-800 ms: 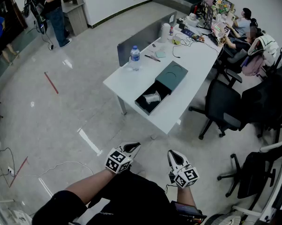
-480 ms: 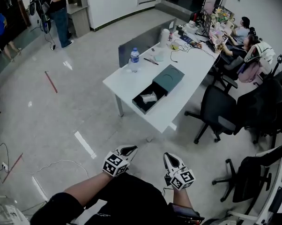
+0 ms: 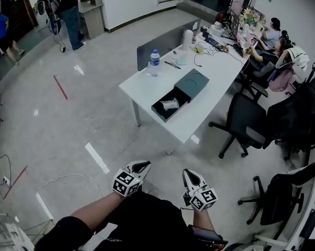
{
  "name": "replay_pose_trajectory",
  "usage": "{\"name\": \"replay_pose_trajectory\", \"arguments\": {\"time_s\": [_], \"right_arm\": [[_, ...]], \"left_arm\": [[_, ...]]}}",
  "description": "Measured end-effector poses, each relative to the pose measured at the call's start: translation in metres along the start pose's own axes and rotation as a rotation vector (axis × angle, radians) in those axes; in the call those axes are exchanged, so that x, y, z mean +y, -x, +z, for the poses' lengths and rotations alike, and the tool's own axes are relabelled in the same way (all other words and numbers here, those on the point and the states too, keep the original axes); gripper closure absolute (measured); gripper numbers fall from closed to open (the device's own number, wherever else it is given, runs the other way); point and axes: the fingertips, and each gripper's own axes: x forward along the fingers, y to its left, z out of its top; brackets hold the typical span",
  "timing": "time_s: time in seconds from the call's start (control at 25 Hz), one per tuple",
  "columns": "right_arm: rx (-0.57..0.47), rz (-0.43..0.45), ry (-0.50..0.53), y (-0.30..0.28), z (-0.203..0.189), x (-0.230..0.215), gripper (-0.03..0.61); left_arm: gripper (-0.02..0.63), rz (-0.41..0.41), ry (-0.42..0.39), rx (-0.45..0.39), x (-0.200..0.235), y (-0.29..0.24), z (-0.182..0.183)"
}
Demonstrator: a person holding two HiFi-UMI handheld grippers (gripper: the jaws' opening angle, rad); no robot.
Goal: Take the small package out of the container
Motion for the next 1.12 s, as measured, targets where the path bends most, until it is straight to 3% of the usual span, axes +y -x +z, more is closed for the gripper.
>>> {"name": "replay_pose_trajectory", "arguments": {"time_s": [0.52, 1.12], "right_arm": [[0.065, 0.008, -0.009, -0.026, -0.011, 0.007, 0.552], [0.071, -0.018, -0.022, -0.073, -0.001, -0.001, 0.552]], "left_arm": [[0.588, 0.019, 0.028, 0.029, 0.02, 0.017, -0.009], [0.588, -0.025, 0.019, 0.03, 0.065, -0.002, 0.016]]}}
